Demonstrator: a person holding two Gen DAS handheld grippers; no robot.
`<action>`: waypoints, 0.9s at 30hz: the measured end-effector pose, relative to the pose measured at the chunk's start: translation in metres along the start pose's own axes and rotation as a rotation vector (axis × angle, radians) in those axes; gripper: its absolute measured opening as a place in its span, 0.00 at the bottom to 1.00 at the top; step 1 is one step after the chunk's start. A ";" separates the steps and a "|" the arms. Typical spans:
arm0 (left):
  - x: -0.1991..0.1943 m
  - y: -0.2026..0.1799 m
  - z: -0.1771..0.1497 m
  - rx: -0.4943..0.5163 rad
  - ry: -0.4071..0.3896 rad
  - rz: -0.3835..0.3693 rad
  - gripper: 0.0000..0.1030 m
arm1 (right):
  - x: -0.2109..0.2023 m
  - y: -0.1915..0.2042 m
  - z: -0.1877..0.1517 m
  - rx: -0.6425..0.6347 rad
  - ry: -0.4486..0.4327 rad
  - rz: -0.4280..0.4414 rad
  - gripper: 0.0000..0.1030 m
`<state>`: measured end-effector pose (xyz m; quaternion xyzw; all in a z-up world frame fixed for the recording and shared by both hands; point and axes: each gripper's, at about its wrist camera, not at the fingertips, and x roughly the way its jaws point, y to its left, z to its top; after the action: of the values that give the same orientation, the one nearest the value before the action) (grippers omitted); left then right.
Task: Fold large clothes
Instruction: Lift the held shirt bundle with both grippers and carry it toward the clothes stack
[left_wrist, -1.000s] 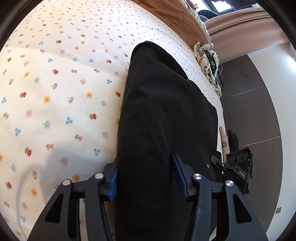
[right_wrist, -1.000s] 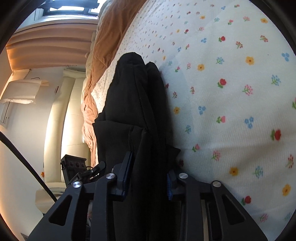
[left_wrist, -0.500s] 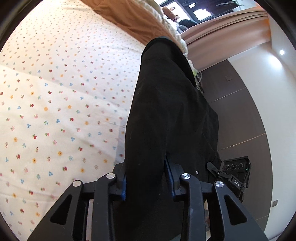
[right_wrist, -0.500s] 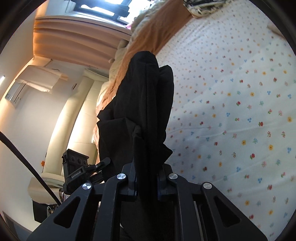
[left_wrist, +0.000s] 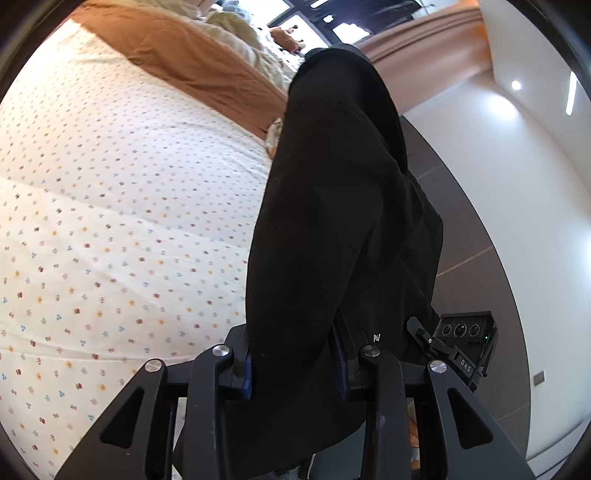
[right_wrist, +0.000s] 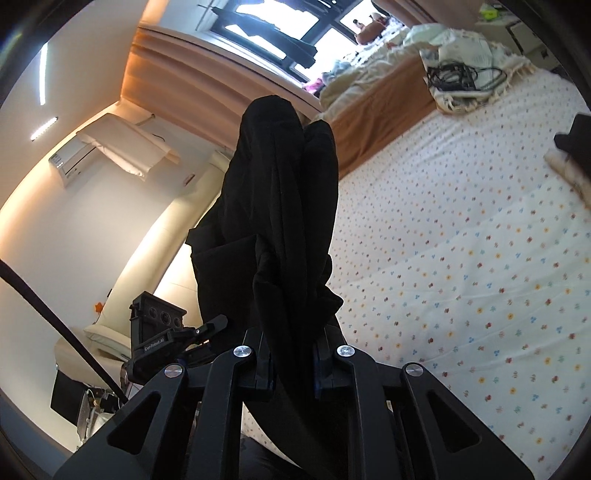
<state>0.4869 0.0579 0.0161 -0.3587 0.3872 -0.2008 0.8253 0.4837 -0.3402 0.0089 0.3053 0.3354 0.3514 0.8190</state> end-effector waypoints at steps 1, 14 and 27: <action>-0.001 -0.007 -0.002 0.011 0.001 -0.005 0.32 | -0.010 0.001 0.000 -0.005 -0.008 0.000 0.10; 0.019 -0.125 -0.035 0.131 0.041 -0.099 0.32 | -0.153 0.021 -0.006 -0.076 -0.118 -0.031 0.10; 0.084 -0.234 -0.067 0.230 0.130 -0.217 0.32 | -0.275 0.014 -0.005 -0.128 -0.193 -0.086 0.10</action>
<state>0.4737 -0.1772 0.1198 -0.2879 0.3734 -0.3544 0.8075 0.3295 -0.5458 0.1082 0.2701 0.2446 0.3057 0.8796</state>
